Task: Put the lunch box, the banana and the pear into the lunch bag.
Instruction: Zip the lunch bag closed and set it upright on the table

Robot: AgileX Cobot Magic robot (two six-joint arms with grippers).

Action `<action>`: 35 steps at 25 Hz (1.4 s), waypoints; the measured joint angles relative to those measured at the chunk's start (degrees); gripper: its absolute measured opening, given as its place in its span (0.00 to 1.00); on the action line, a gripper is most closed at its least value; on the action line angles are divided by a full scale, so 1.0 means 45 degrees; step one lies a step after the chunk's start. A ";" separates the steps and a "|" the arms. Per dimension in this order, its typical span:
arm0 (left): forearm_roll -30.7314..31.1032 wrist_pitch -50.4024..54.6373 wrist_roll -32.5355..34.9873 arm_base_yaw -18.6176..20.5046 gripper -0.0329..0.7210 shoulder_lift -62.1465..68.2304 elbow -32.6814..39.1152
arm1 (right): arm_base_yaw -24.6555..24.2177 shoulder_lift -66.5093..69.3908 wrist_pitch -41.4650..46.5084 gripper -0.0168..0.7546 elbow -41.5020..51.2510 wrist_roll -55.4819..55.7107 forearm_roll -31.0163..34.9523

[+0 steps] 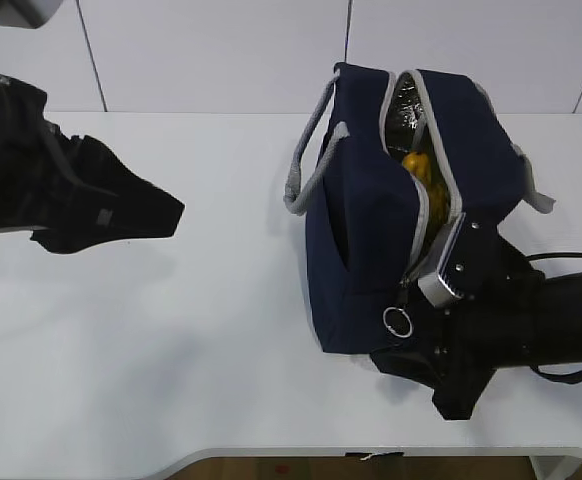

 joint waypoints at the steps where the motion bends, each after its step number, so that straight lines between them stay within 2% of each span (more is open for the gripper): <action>1: 0.0000 0.0000 0.0000 0.0000 0.46 0.0000 0.0000 | 0.0000 0.0000 0.0000 0.55 -0.0078 0.0000 0.0000; 10: -0.0027 0.0000 0.0000 0.0000 0.46 0.0000 0.0000 | 0.0000 0.0030 -0.0316 0.21 -0.0172 -0.0072 0.0000; 13: -0.0027 0.0000 0.0000 0.0000 0.46 0.0000 0.0000 | 0.0000 0.0030 -0.0529 0.05 -0.0172 -0.0070 0.0000; 14: -0.0027 0.0000 0.0000 0.0000 0.46 0.0000 0.0000 | 0.0000 0.0030 -0.0551 0.03 -0.0172 -0.0098 0.0000; 23: -0.0027 0.0000 0.0000 0.0000 0.46 0.0000 0.0000 | 0.0000 0.0030 -0.0660 0.03 -0.0172 -0.0098 0.0000; 27: -0.0027 0.0000 0.0000 0.0000 0.46 0.0000 0.0000 | 0.0000 -0.0344 -0.1273 0.03 -0.0172 0.0137 -0.0104; 35: -0.0027 0.0000 0.0000 0.0000 0.46 0.0000 0.0000 | 0.0000 -0.0867 -0.1586 0.03 -0.0172 0.2919 -0.2743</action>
